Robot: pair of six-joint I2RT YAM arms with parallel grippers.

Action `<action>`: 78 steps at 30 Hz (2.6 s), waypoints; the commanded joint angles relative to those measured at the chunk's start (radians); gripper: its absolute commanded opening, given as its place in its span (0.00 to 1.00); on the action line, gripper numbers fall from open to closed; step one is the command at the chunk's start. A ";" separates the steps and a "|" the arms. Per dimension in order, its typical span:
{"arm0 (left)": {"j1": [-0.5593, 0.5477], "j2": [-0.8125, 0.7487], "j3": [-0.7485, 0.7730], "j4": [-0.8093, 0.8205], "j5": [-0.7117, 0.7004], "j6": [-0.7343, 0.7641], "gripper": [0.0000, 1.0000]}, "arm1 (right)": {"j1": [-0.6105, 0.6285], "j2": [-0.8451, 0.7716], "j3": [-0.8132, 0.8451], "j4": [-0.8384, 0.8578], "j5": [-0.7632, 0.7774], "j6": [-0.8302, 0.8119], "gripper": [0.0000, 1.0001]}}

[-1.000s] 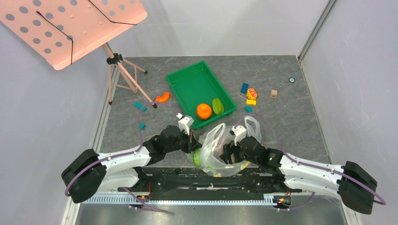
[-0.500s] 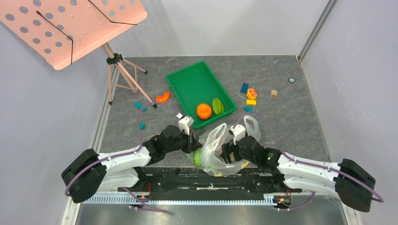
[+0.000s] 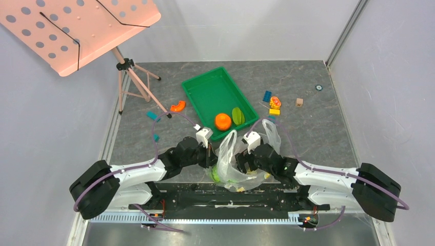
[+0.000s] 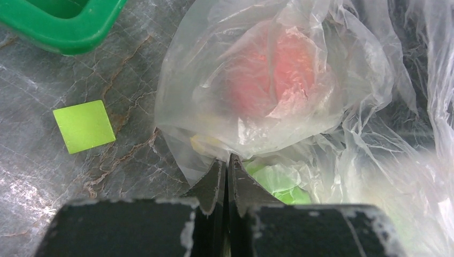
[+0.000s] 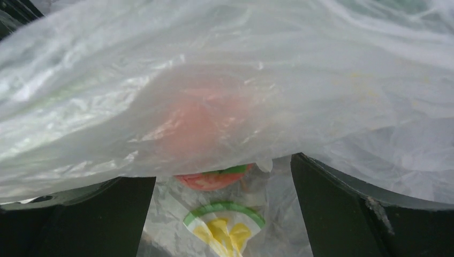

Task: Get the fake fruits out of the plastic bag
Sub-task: Take out the fake fruit from the plastic bag, then place the fake fruit in the bin.

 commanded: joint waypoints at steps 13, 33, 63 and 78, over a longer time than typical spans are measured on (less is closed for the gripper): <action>0.001 0.015 0.021 0.040 0.026 0.049 0.02 | 0.006 0.107 0.092 0.072 0.043 -0.038 0.75; 0.001 -0.007 0.011 0.009 -0.034 0.047 0.02 | 0.005 -0.307 0.191 -0.411 -0.052 0.042 0.57; 0.001 -0.084 -0.078 -0.007 -0.040 0.030 0.02 | -0.100 0.209 0.945 -0.589 0.062 -0.107 0.57; 0.001 -0.097 -0.086 -0.023 -0.058 0.038 0.02 | -0.340 0.717 1.164 -0.488 -0.121 -0.220 0.56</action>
